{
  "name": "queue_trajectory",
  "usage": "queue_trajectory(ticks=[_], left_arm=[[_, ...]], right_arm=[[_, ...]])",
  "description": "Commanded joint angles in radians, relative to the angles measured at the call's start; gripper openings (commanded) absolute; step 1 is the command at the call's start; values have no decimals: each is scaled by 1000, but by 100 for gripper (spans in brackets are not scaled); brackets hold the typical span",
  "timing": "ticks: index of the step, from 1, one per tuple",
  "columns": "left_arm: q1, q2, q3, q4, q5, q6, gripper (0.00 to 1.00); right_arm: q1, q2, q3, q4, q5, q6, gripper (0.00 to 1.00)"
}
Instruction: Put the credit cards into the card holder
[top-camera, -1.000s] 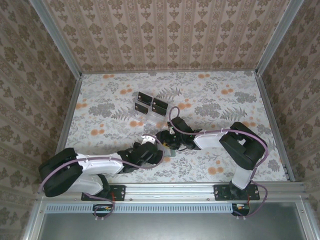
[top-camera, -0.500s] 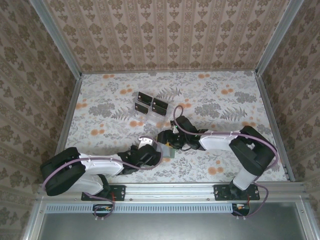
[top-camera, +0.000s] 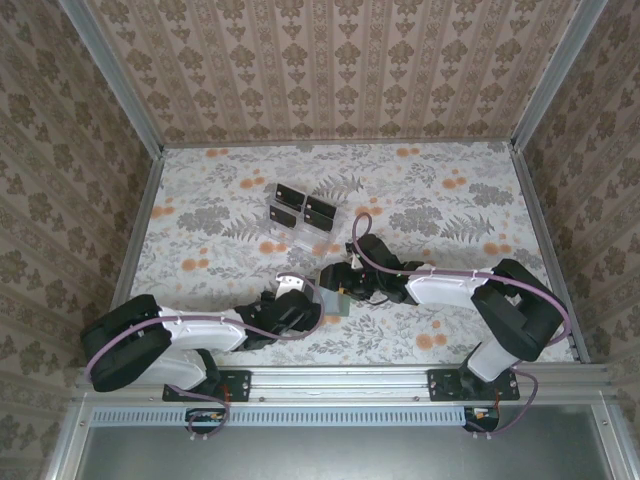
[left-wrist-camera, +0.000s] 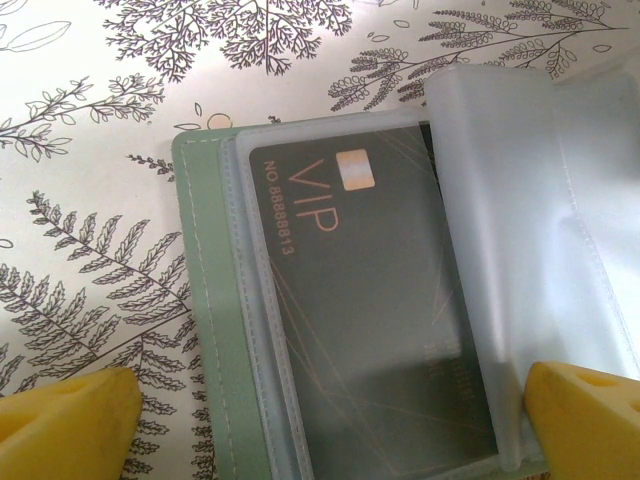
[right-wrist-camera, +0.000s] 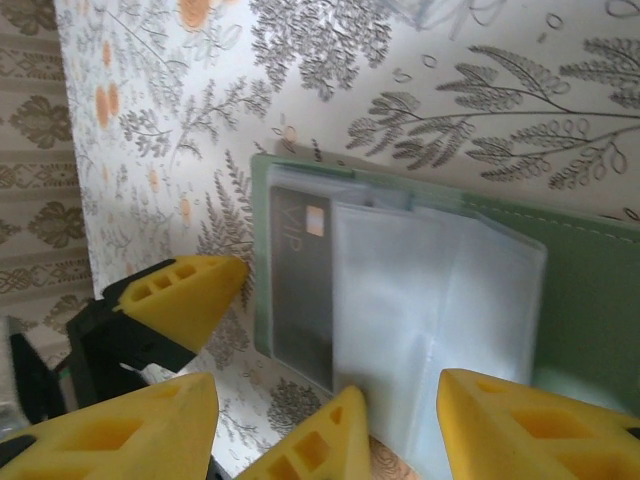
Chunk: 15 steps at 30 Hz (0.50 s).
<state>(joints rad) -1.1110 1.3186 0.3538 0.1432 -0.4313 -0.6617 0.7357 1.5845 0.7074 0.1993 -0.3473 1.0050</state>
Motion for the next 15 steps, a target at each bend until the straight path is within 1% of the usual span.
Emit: queue_trajectory(ticks=[1, 10, 15], left_arm=[[7, 9, -25, -31, -23, -21, 100], [7, 7, -28, -33, -21, -24, 100], [6, 5, -30, -32, -21, -25, 100]], right_arm=[[5, 43, -19, 11, 12, -5, 61], [5, 132, 4, 65, 0, -9, 61], [5, 127, 6, 73, -10, -11, 61]])
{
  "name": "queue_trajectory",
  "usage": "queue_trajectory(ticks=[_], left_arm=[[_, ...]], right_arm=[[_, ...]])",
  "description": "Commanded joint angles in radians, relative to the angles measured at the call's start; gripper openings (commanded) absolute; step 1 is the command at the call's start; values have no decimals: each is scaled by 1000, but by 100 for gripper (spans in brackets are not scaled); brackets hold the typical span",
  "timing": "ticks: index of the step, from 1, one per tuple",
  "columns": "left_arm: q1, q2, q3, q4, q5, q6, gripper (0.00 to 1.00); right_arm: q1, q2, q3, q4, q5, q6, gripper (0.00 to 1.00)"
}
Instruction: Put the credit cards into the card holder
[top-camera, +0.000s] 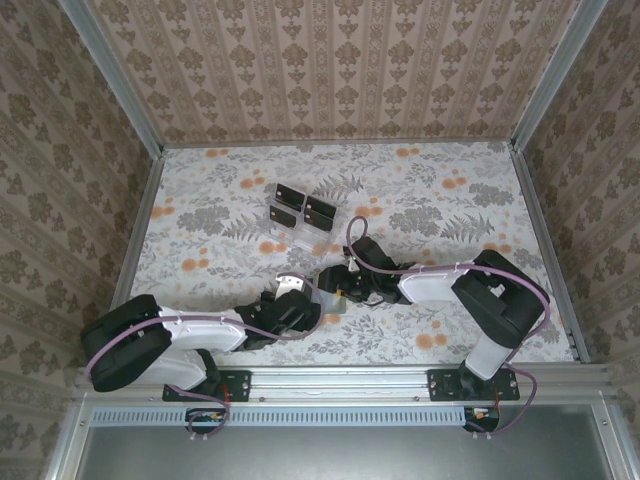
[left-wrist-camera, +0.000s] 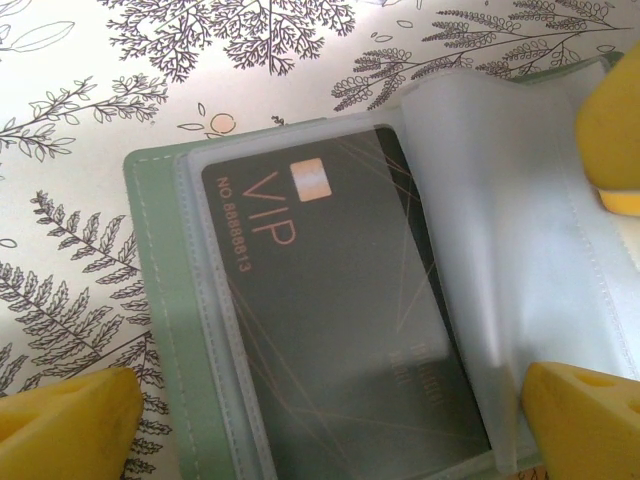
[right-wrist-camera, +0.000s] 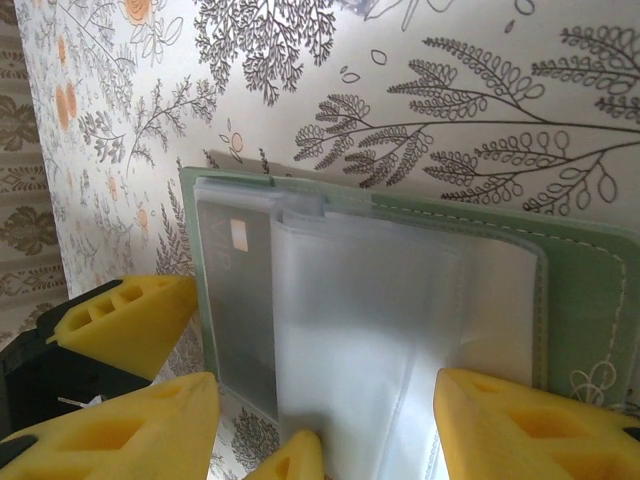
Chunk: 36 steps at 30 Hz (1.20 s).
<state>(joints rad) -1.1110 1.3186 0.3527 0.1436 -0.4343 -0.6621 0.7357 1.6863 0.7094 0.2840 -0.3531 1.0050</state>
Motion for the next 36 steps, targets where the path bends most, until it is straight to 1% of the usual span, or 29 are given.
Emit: queue_trajectory(ticks=[1, 8, 11, 24, 36], left_arm=[[7, 5, -29, -33, -18, -25, 100], [6, 5, -31, -30, -18, -25, 100], [6, 6, -32, -29, -18, -24, 100], [6, 5, -37, -28, -18, -30, 100], [7, 4, -42, -22, -18, -31, 100]], right_arm=[[5, 18, 2, -14, -3, -12, 61], [5, -91, -18, -72, 53, -25, 60], [5, -112, -12, -91, 55, -32, 60], [45, -8, 27, -56, 33, -20, 60], [44, 54, 53, -63, 42, -10, 60]])
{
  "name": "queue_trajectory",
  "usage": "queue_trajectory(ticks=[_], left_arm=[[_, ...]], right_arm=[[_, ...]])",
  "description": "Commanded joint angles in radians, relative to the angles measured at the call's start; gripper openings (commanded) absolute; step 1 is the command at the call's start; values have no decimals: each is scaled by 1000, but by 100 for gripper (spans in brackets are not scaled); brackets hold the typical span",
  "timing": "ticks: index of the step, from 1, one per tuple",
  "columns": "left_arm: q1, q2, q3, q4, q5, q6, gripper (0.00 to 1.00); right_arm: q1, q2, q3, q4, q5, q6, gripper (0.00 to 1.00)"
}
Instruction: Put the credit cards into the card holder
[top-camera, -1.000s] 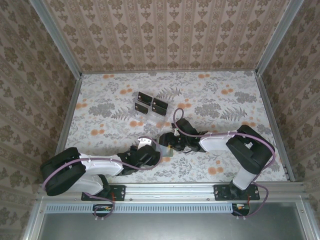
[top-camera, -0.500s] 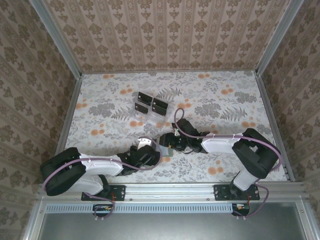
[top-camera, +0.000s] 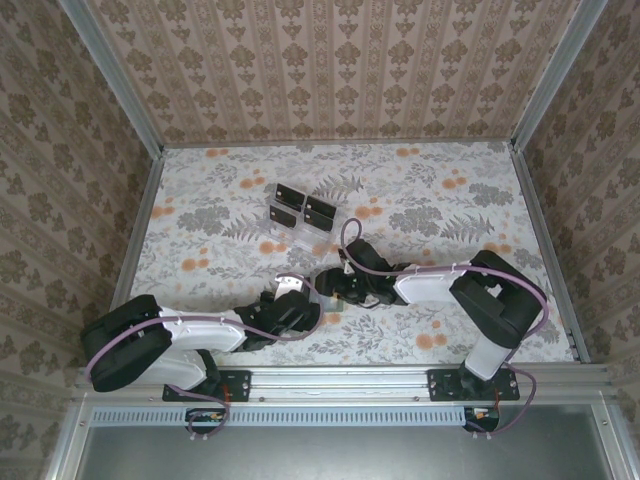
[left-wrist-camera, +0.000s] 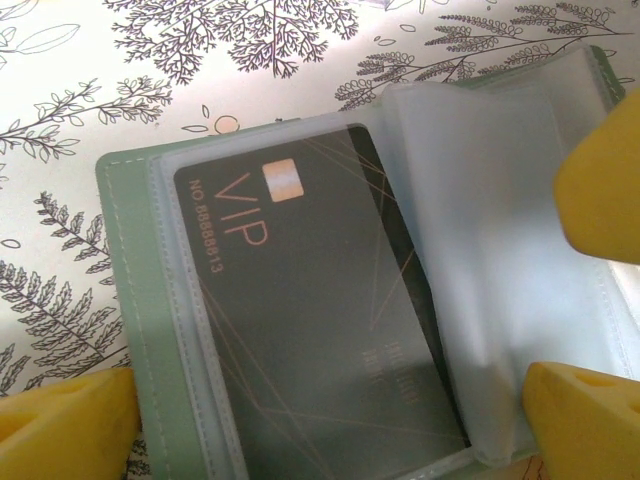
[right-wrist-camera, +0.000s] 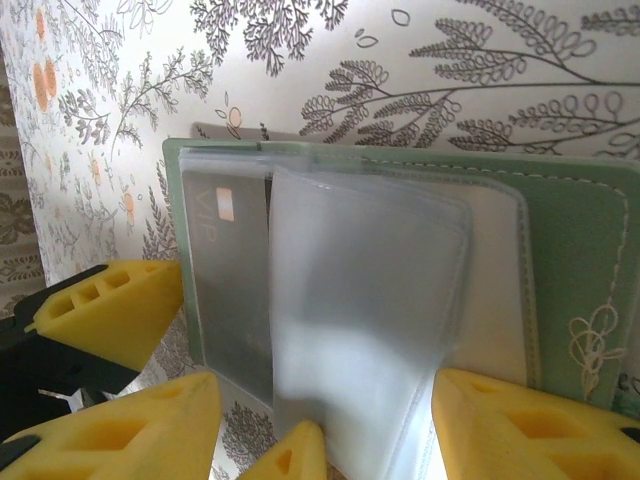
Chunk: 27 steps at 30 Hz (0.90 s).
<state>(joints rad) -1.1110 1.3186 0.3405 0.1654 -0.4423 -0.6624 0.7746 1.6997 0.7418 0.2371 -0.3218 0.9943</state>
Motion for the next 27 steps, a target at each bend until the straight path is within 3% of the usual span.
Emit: queue_trajectory(ticks=[1, 16, 27], left_arm=[[7, 4, -31, -43, -10, -30, 100], [6, -33, -41, -30, -3, -25, 100], [0, -329, -57, -142, -40, -11, 100]], right_arm=[[5, 45, 27, -17, 10, 0, 60], [7, 84, 68, 31, -65, -7, 60], [9, 73, 97, 12, -75, -1, 60]])
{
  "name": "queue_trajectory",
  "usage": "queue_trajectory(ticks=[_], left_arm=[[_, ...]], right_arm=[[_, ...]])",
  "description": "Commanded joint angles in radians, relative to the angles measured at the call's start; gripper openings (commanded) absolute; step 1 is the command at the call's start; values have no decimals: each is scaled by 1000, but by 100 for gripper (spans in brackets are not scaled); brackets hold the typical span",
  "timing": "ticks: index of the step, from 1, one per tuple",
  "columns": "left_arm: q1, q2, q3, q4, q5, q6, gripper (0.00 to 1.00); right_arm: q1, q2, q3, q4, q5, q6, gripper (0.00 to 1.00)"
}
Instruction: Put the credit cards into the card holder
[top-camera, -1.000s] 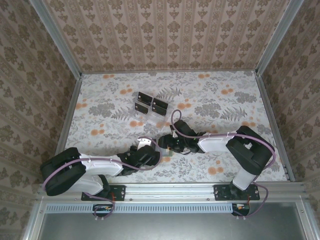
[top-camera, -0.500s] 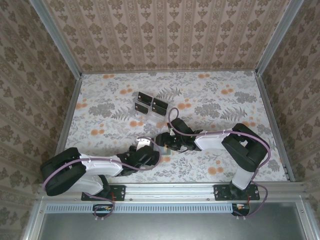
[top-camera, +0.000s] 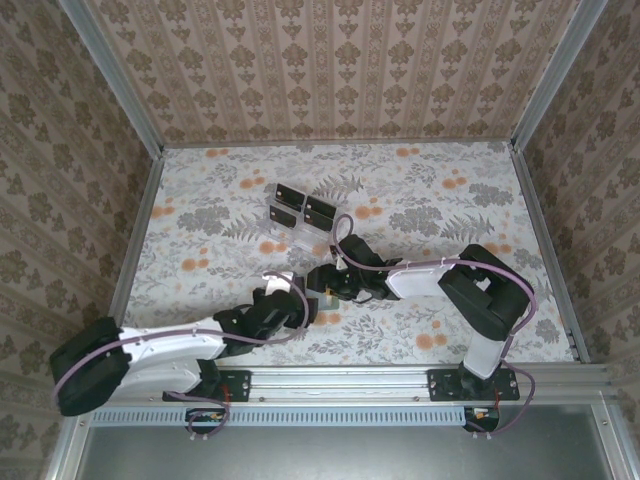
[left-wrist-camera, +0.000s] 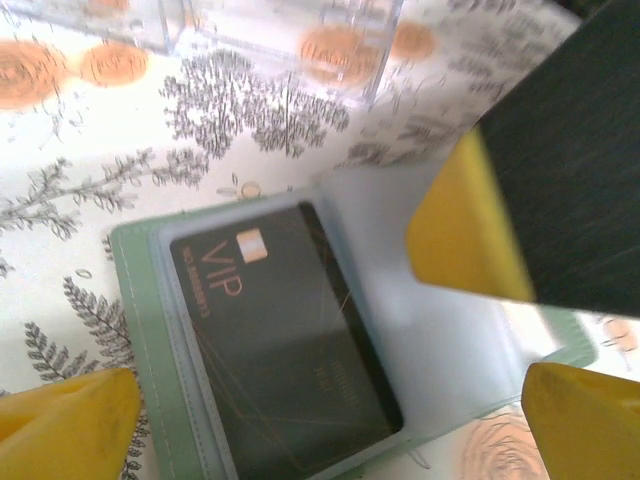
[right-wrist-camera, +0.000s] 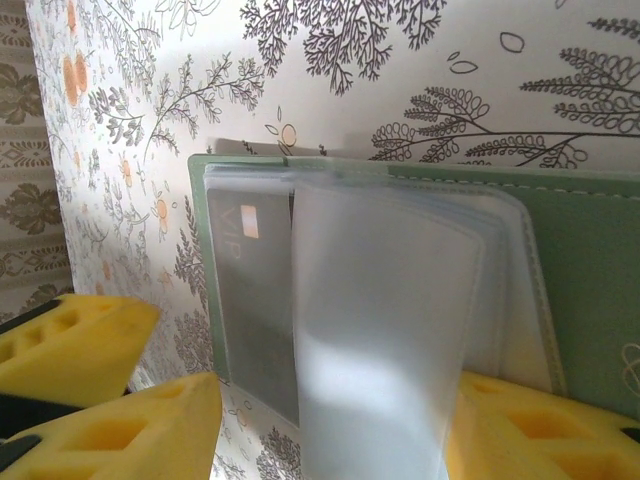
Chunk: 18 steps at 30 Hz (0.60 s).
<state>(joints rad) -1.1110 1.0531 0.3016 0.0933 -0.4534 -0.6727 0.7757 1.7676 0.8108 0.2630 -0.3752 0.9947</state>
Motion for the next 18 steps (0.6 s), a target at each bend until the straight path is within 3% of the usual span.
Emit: queue_trajectory(ticks=[1, 11, 18], left_arm=[[0, -100, -24, -87, -42, -10, 100], [7, -390, -49, -308, -148, -114, 100], [7, -548, -68, -450, -199, -197, 100]], right_arm=[[9, 0, 34, -21, -21, -2, 60], [57, -48, 110, -134, 14, -26, 60], [89, 47, 229, -202, 27, -37, 60]])
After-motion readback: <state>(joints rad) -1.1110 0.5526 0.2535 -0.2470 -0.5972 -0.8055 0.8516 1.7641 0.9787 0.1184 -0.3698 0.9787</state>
